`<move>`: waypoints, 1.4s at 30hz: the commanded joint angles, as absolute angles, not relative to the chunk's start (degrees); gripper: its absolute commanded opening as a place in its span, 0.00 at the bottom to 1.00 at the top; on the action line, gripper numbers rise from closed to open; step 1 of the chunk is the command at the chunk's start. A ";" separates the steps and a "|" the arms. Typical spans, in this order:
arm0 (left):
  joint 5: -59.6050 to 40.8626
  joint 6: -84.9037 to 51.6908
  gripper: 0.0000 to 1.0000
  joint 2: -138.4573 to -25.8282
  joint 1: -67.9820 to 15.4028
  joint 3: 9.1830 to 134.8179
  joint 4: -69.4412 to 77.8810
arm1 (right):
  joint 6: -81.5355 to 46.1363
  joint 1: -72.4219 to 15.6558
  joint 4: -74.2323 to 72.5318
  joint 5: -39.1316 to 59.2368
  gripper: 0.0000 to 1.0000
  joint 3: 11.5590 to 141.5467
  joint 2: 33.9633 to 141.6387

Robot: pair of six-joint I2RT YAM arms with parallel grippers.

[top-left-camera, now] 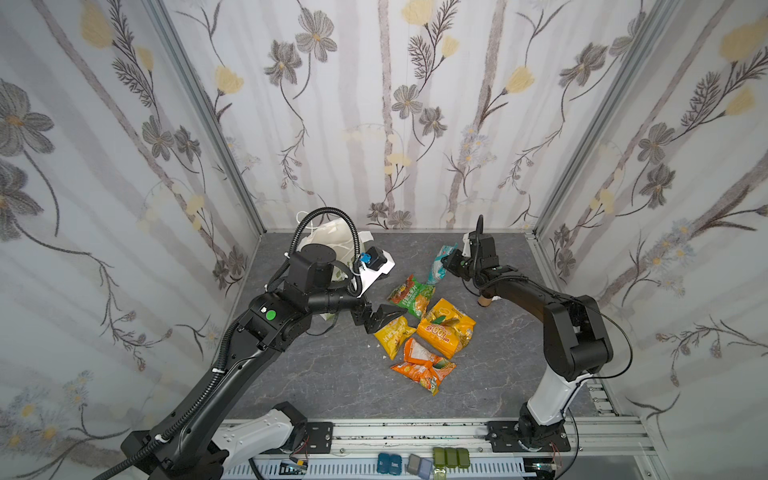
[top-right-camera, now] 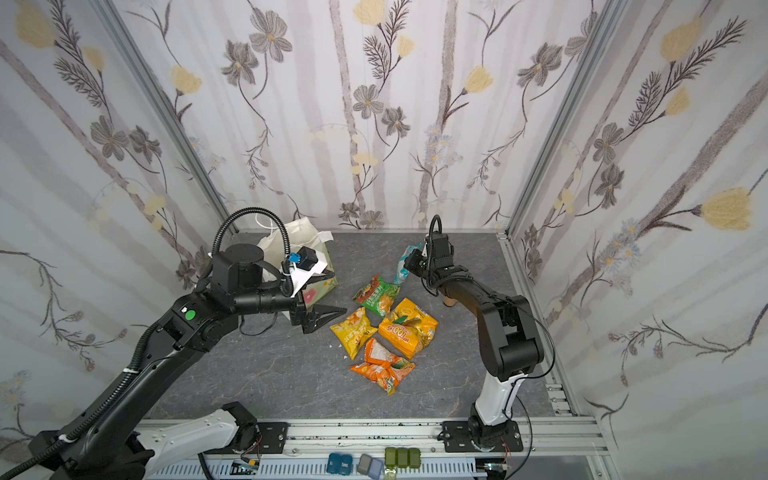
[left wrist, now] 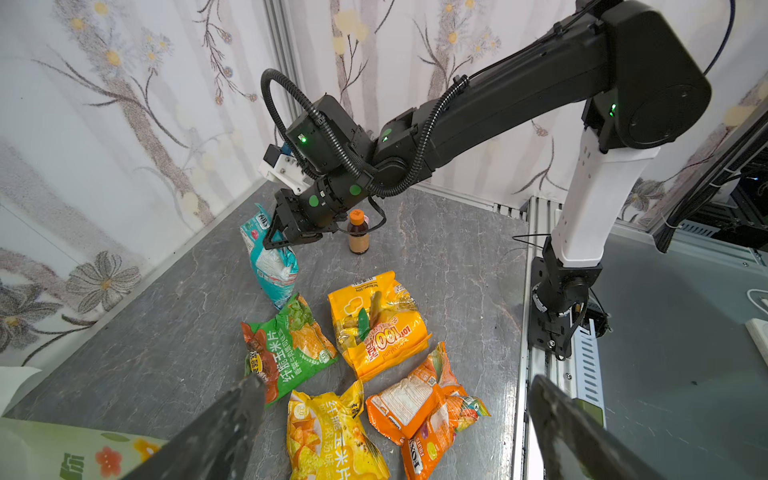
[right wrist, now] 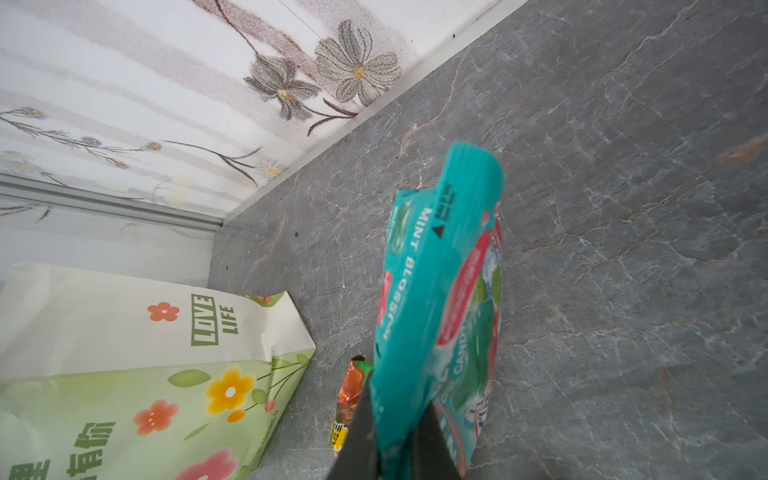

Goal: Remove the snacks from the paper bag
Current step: 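Lower the box with the right gripper while the left moves toward the packets, then open the right gripper to set the teal packet on the table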

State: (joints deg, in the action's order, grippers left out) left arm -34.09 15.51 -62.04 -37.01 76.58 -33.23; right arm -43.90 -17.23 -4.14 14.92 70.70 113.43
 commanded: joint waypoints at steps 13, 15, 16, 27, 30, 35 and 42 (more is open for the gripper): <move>-24.82 16.05 1.00 -60.40 -37.52 75.26 -31.23 | -45.00 -18.35 -9.90 15.93 0.38 76.66 124.81; -24.14 15.25 1.00 -60.46 -37.53 75.06 -29.92 | -42.58 -18.37 -6.99 14.70 0.44 76.60 124.43; -23.74 14.89 1.00 -60.47 -37.53 75.06 -29.32 | -41.24 -18.37 -5.63 14.08 0.46 76.41 124.09; -16.81 11.45 1.00 -60.73 -37.49 75.41 -25.90 | -30.93 -18.22 2.46 9.70 0.99 73.62 116.76; -13.20 10.82 1.00 -60.95 -37.45 75.80 -25.93 | -28.57 -17.85 5.38 8.57 0.99 73.53 113.07; -6.27 9.96 1.00 -62.77 -37.05 77.49 -26.40 | -26.13 -17.67 9.81 7.79 0.99 74.88 103.72; -2.04 3.96 1.00 -67.21 -30.95 80.91 -26.29 | -24.87 -18.01 15.31 11.84 0.99 79.36 89.58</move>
